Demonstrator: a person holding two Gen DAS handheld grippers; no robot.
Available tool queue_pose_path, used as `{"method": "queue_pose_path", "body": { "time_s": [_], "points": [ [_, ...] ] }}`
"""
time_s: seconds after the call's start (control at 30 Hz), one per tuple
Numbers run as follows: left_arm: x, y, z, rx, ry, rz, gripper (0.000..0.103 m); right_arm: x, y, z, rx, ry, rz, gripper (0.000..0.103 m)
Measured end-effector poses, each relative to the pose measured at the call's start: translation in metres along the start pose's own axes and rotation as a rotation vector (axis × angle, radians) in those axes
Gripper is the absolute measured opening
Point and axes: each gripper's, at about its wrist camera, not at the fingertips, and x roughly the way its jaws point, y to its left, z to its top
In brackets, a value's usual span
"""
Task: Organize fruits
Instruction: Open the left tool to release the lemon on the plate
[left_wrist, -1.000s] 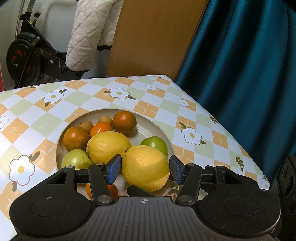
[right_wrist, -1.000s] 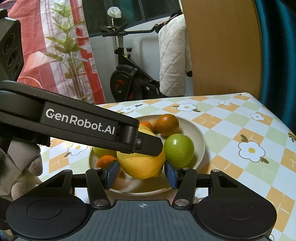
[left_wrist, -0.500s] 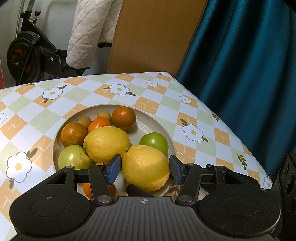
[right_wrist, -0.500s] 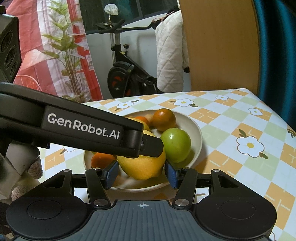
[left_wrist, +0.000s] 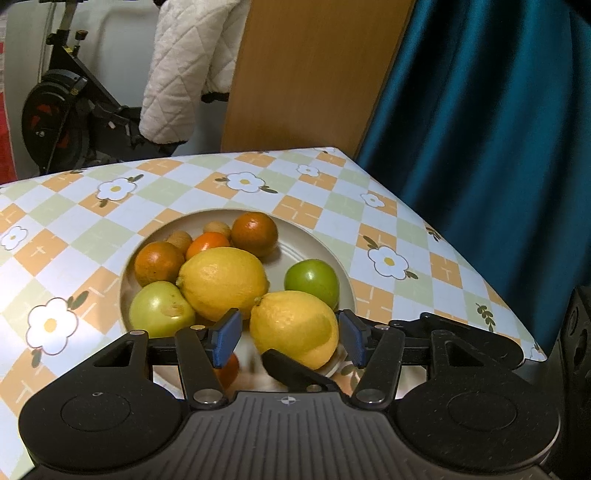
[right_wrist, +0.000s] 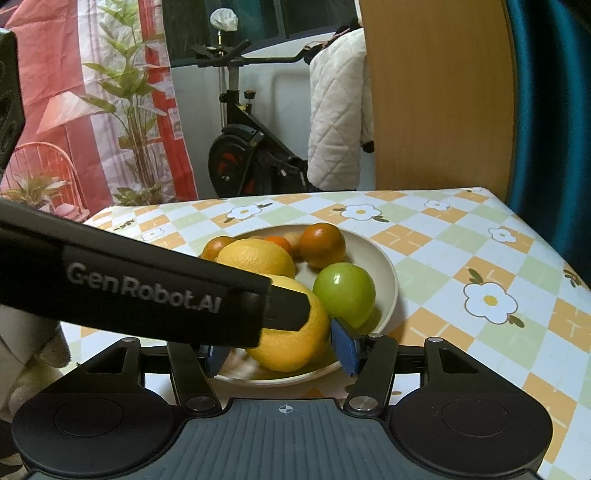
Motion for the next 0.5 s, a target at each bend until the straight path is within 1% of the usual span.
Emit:
{"method": "queue_pose_path", "body": {
  "time_s": [0.2,0.27,0.37,0.43,0.5],
  "points": [
    [-0.016,0.01,-0.003,-0.034,-0.033,0.049,0.061,-0.003,0.003,0.002,-0.016,-0.006,-0.021,0.054],
    [-0.022,0.014,-0.004,-0.048,-0.043,0.072,0.063,-0.005,0.005,0.002,-0.022,-0.009,-0.026,0.055],
    [-0.033,0.02,-0.006,-0.068,-0.062,0.113,0.069,-0.008,0.005,0.004,-0.026,-0.012,-0.031,0.061],
    [-0.04,0.024,-0.005,-0.077,-0.074,0.134,0.071,-0.011,0.006,0.005,-0.024,-0.016,-0.035,0.068],
    [-0.049,0.027,-0.006,-0.083,-0.087,0.164,0.075,-0.015,0.007,0.007,-0.022,-0.019,-0.037,0.074]
  ]
}}
